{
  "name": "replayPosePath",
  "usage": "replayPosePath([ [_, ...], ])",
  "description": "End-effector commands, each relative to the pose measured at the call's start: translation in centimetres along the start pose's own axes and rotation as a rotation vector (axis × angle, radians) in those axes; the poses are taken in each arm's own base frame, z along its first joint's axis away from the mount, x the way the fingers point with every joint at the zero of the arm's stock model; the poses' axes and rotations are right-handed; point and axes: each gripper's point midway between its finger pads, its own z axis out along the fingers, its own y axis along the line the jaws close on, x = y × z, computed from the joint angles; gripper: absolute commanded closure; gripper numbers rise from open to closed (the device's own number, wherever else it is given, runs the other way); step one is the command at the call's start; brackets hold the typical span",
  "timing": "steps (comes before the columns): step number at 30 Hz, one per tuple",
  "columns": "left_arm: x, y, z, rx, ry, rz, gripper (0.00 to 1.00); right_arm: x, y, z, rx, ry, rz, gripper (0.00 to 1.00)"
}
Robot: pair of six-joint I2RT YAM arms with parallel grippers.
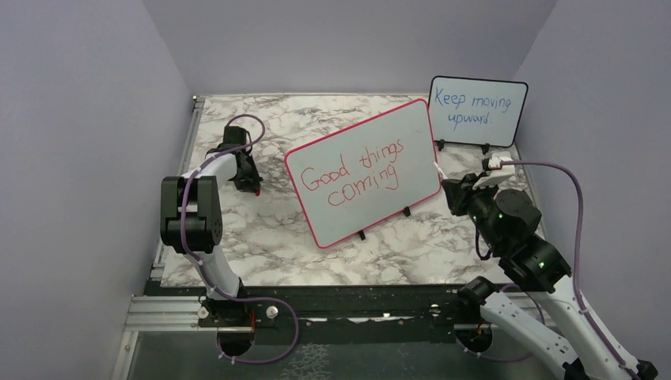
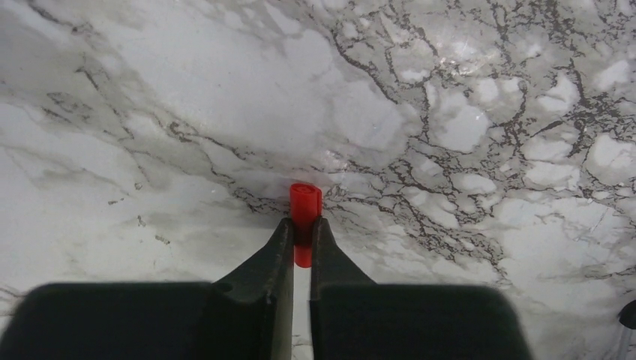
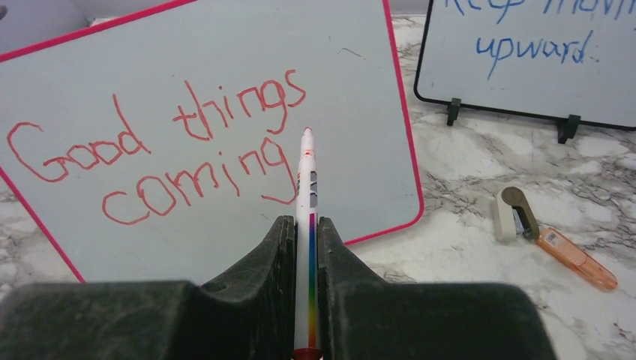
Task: Write a sentence on the whiteboard
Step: Close the whiteboard marker at the center of the board.
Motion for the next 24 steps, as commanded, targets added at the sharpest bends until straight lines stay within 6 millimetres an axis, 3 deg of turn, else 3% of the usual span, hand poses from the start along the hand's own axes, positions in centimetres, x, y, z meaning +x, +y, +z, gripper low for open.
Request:
replayPosePath([
  [1, 1.0, 0.5, -1.4, -0.002, -0.002, -0.012, 1.0, 0.1, 1.9, 0.4, -0.107, 0.008, -0.033, 0.99],
  [12, -0.2, -3.1, -10.3, 0.223, -0.211, -0.073, 1.0, 0.3, 6.2, 1.3, -0.313, 0.038, -0.039, 0.99],
  [24, -0.9, -6.7, -24.8, 0.558, -0.545, -0.218, 1.0, -0.8, 11.3, 2.5, -0.555, -0.077, 0.014, 0.99],
])
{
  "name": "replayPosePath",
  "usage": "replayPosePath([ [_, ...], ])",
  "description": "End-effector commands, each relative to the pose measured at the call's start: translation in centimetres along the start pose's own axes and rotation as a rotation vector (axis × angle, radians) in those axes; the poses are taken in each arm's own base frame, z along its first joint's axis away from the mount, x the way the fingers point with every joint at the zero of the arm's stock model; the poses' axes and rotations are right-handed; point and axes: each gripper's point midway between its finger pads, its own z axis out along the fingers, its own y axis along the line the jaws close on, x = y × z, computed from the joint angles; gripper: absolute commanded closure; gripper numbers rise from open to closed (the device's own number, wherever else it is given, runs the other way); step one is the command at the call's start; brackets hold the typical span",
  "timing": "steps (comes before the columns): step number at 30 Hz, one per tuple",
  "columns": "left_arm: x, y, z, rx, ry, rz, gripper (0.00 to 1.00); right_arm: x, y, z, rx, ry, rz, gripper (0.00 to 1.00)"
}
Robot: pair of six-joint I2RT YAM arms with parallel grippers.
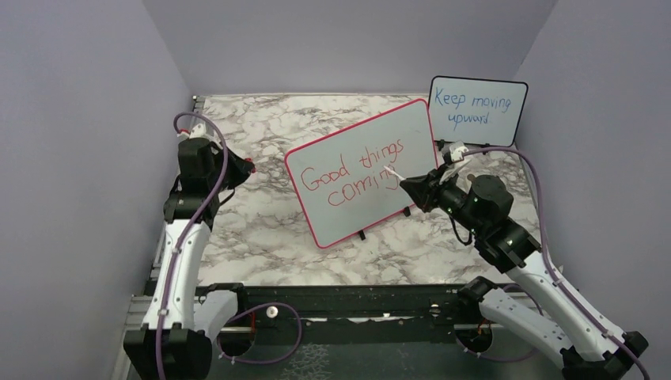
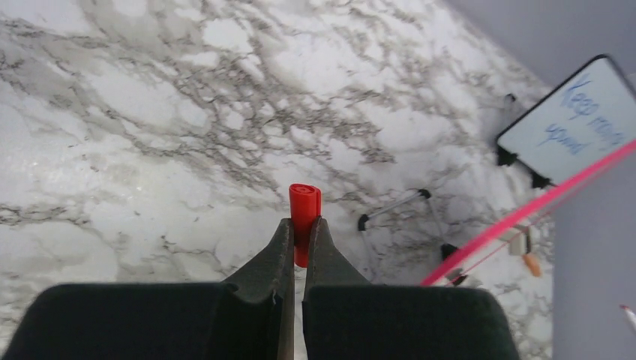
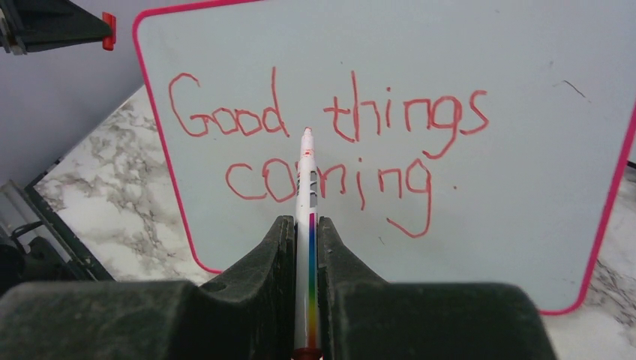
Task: Write a sentence on the whiteboard
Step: Close the whiteboard marker at the center of the board.
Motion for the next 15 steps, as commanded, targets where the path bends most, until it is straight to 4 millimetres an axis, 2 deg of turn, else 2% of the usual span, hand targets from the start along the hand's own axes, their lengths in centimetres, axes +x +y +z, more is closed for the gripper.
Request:
replayPosePath([
  [1, -1.4, -4.2, -3.6, 0.193, -0.093, -0.138, 1.0, -3.3, 2.9, 0.9, -0.151, -0.168, 0.004, 0.99],
  [5, -1.9, -6.3, -5.3, 0.292, -0.112, -0.216, 1.0, -3.7, 4.3, 1.9, -0.197, -0.215, 0.03, 0.99],
  [10, -2.0, -8.9, -6.1, 0.417, -0.071, -0.273, 1.0, -3.9, 7.4, 3.0, -0.216, -0.267, 0.002, 0.99],
  [15, -3.1, -10.8, -7.4, 0.479, -0.091, -0.332, 1.0, -4.5, 9.7, 3.6, -0.216, -0.333, -0.002, 0.99],
])
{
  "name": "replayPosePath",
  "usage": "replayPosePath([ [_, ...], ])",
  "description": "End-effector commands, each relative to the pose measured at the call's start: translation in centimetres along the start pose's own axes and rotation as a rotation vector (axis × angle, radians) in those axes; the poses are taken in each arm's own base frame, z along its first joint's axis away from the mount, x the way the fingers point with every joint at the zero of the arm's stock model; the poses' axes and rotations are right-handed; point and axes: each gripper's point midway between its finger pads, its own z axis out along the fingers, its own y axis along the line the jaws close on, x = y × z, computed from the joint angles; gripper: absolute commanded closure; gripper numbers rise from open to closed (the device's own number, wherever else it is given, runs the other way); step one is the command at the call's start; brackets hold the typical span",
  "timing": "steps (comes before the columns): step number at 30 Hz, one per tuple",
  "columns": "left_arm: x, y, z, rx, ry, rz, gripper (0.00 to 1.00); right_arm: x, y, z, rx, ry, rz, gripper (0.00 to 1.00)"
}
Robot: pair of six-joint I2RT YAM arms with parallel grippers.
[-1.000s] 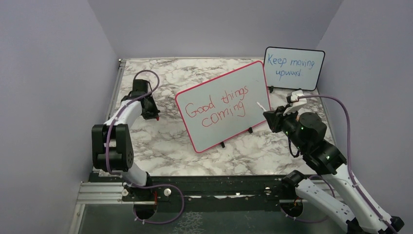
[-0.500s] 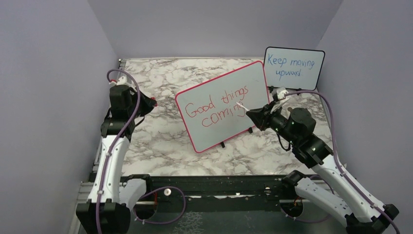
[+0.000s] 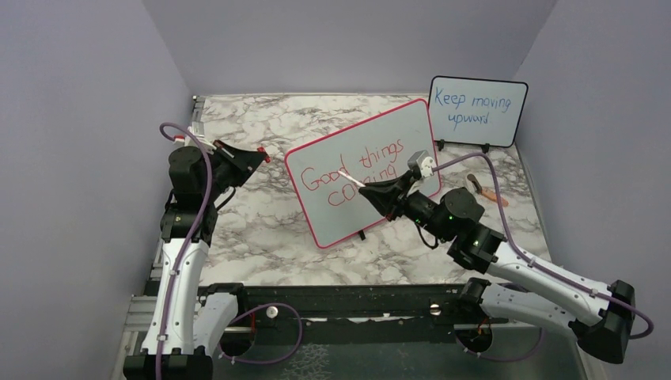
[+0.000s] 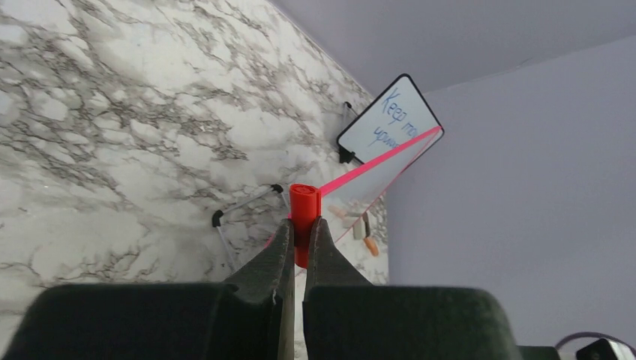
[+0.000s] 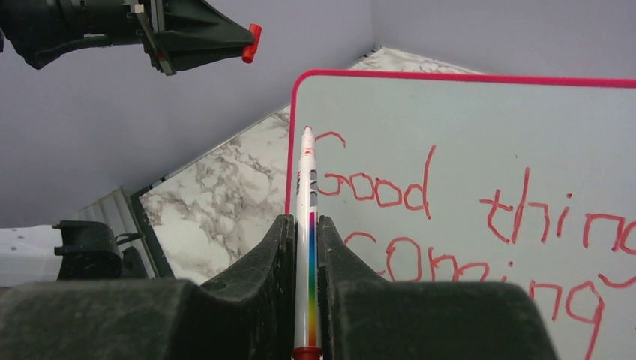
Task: Write a sentence on the whiteboard
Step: Close the whiteboard marker at the center of the board.
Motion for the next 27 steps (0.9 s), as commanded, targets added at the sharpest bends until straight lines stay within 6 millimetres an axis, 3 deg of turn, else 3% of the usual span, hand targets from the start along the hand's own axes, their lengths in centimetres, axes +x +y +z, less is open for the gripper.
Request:
replayPosePath([
  [1, -0.3, -4.3, -0.7, 0.135, -0.01, -0.075, 1.0, -3.1, 0.4, 1.0, 0.058, -0.16, -0.029, 0.99],
  [8, -0.4, -7.1, -1.5, 0.201, -0.071, -0.145, 1.0, -3.4, 3.1, 2.2, 0.056, -0.225, -0.077, 0.99],
  [14, 0.9, -8.0, -1.1, 0.225, -0.048, -0.206, 1.0, -2.6, 5.5, 3.2, 0.093, -0.24, -0.159, 0.99],
  [27, 2.5, -8.4, -0.8, 0.229, -0.008, -0.24, 1.0, -2.4, 7.2, 4.9, 0.174, -0.304, -0.261, 0.99],
])
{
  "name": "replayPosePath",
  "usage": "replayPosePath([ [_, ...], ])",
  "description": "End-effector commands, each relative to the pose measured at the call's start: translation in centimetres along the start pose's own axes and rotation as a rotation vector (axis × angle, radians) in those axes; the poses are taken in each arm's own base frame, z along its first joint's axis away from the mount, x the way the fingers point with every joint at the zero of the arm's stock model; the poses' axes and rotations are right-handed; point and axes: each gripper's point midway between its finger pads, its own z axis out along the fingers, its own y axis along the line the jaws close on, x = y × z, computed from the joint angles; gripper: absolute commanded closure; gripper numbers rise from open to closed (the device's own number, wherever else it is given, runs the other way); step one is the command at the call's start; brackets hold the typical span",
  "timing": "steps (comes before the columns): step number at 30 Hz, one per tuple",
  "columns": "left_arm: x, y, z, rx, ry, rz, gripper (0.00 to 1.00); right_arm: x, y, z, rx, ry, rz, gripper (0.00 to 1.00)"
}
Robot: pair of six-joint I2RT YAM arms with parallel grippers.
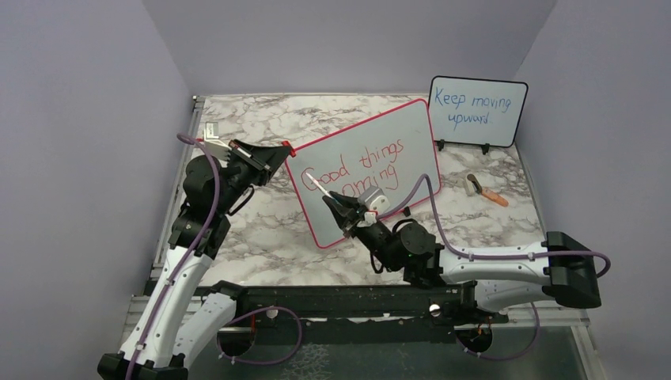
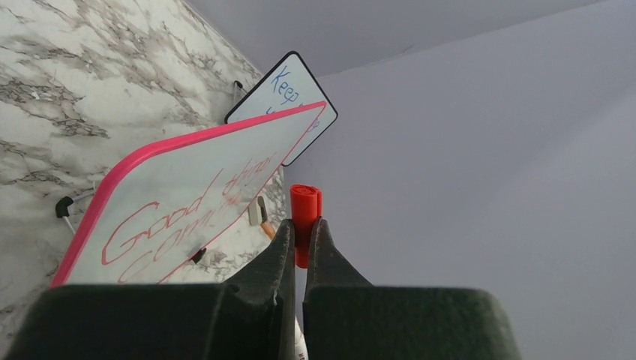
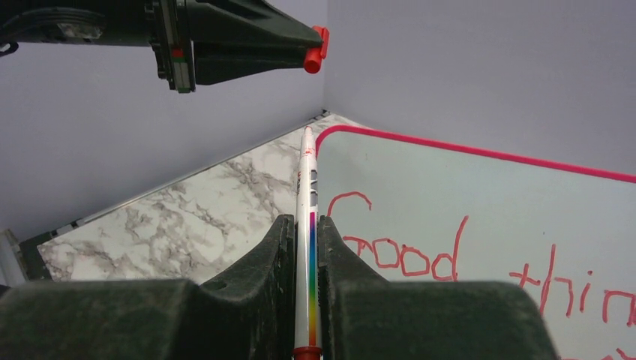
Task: Write a sentence on the whiteboard
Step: Close the whiteboard marker at the center of the board.
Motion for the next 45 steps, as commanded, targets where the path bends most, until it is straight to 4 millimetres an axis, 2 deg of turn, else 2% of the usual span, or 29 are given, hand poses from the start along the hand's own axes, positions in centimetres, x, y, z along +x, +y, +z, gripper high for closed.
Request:
replayPosePath([
  [1, 0.0, -0.1, 0.3, 0.008, -0.022, -0.033, 1.0, -3.7, -1.3, 0.9, 0.101, -0.117, 0.005, 0.99],
  [18, 1.7, -0.2, 1.0, 0.023, 0.036, -0.036, 1.0, -3.3, -0.7, 2.1, 0.112, -0.123, -0.038, 0.99],
  [32, 2.5, -0.9, 0.9, 0.048, 0.063, -0.035, 1.0, -2.8, -1.4, 2.2, 0.163, -0.11, -0.054, 0.99],
  [45, 3.8, -1.0, 0.6, 0.063, 0.101, -0.037, 1.0, -3.2, -2.0, 2.6, 0.22, -0.136, -0.032, 0.99],
])
